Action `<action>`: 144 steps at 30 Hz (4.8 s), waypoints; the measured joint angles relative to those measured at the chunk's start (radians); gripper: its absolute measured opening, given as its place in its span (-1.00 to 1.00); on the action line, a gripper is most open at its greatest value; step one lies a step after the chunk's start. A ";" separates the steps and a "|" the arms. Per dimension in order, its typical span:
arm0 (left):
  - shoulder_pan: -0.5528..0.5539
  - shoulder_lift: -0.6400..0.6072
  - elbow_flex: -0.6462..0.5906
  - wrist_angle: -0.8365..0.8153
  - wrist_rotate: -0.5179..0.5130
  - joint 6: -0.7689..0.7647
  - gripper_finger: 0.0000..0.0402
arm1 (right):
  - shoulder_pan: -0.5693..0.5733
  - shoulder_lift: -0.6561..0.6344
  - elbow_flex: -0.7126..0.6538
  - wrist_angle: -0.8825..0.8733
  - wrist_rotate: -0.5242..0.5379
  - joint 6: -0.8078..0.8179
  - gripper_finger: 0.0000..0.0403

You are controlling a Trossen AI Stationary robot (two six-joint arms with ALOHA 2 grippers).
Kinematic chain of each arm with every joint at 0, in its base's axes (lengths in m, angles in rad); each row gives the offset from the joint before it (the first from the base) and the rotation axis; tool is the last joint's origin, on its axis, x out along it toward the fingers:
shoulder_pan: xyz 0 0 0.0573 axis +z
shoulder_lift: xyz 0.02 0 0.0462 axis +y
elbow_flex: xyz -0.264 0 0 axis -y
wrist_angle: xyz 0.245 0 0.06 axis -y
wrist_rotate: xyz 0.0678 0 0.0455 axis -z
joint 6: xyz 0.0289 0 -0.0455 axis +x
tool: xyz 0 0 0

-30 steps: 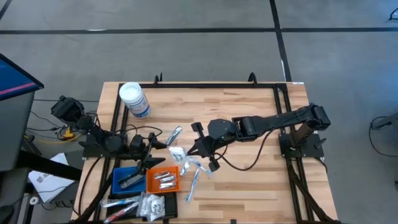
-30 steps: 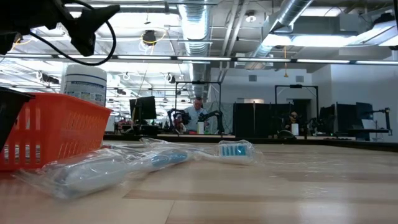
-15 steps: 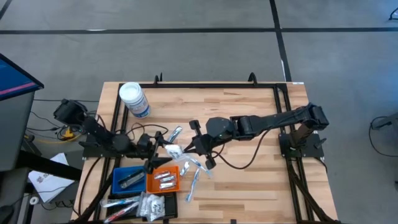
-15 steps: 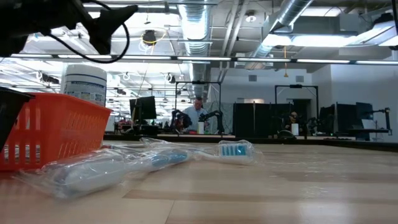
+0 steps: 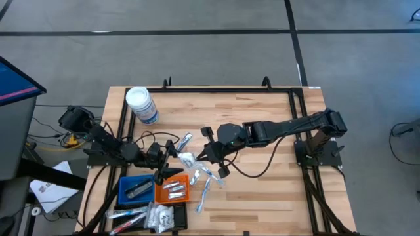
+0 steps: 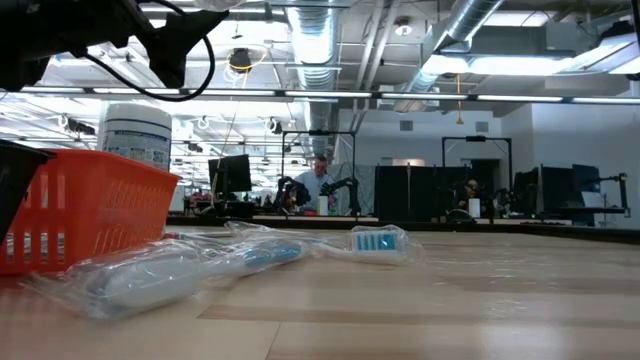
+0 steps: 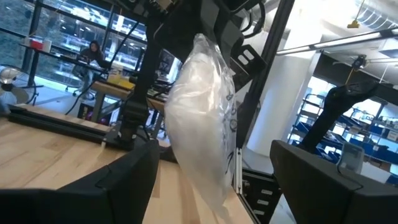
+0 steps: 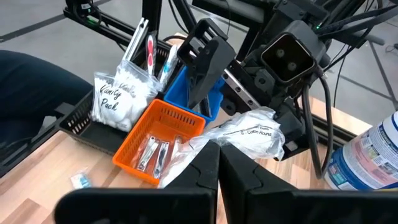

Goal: Pick & Place Travel size toiletries
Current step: Put the cotton pack into the right black basket

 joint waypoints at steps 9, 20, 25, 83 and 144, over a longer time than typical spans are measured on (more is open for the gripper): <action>0.000 0.000 0.000 -0.001 0.019 -0.002 0.24 | 0.007 0.000 0.000 0.000 0.000 -0.001 -1.00; -0.006 0.000 0.000 -0.002 0.035 -0.007 -0.75 | 0.006 0.000 0.000 0.003 0.000 -0.001 -1.00; -0.011 0.000 0.000 -0.004 0.035 -0.083 -0.95 | -0.002 0.000 0.000 -0.026 -0.001 0.065 -0.96; -0.403 0.089 0.852 -1.900 0.202 -1.947 -0.99 | -0.225 -0.292 -0.190 -0.065 -0.007 0.042 0.29; -0.258 0.154 0.773 -1.835 0.485 -1.697 -0.32 | -0.281 -0.277 -0.189 -0.068 -0.009 0.045 0.29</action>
